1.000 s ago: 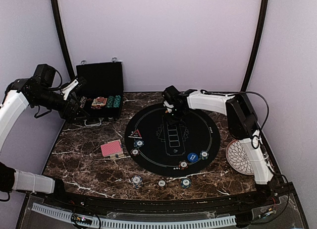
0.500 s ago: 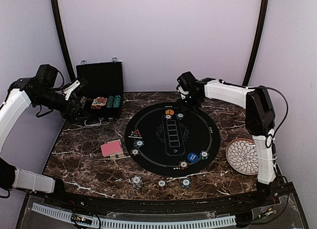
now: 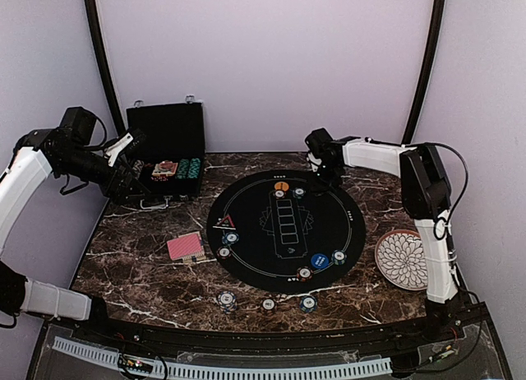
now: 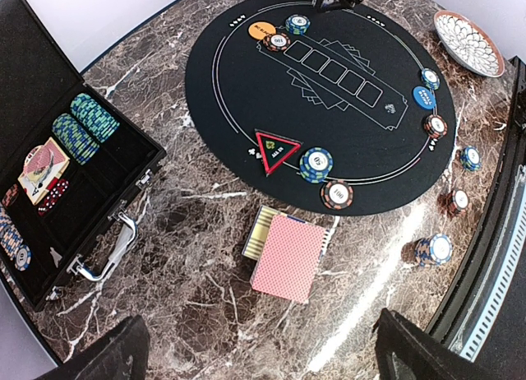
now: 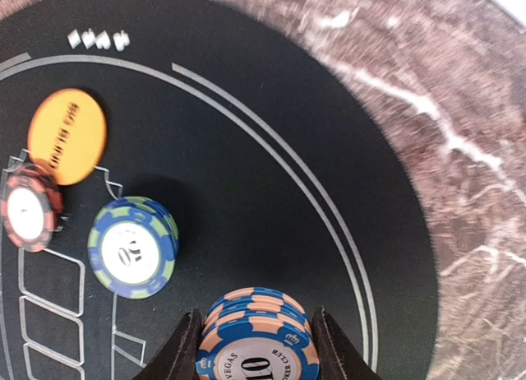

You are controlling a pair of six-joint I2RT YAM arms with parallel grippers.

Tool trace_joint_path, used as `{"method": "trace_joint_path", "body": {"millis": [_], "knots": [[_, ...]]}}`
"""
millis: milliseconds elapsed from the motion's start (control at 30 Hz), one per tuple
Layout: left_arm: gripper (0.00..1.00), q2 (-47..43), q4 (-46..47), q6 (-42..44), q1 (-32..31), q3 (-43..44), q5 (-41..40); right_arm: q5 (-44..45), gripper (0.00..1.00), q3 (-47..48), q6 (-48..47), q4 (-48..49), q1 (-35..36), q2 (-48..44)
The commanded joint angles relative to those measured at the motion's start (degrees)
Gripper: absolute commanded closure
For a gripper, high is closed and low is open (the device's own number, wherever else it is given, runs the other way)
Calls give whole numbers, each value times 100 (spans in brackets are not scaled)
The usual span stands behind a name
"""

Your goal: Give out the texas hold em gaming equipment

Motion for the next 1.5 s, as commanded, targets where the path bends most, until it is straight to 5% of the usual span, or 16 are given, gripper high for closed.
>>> {"method": "trace_joint_path", "body": {"millis": [0, 433, 867, 1133, 1467], "knots": [[1, -2, -3, 90, -15, 67, 67, -101, 94, 200, 52, 140, -47, 250], [1, 120, 39, 161, -15, 95, 28, -209, 74, 385, 109, 184, -162, 606], [1, 255, 84, 140, -15, 112, 45, -231, 72, 577, 46, 297, -225, 784], [1, 305, 89, 127, -15, 155, 37, -165, 40, 631, 30, 251, -234, 715], [1, 492, 125, 101, -15, 185, 76, -145, 37, 182, 286, 352, -234, -158]]}}
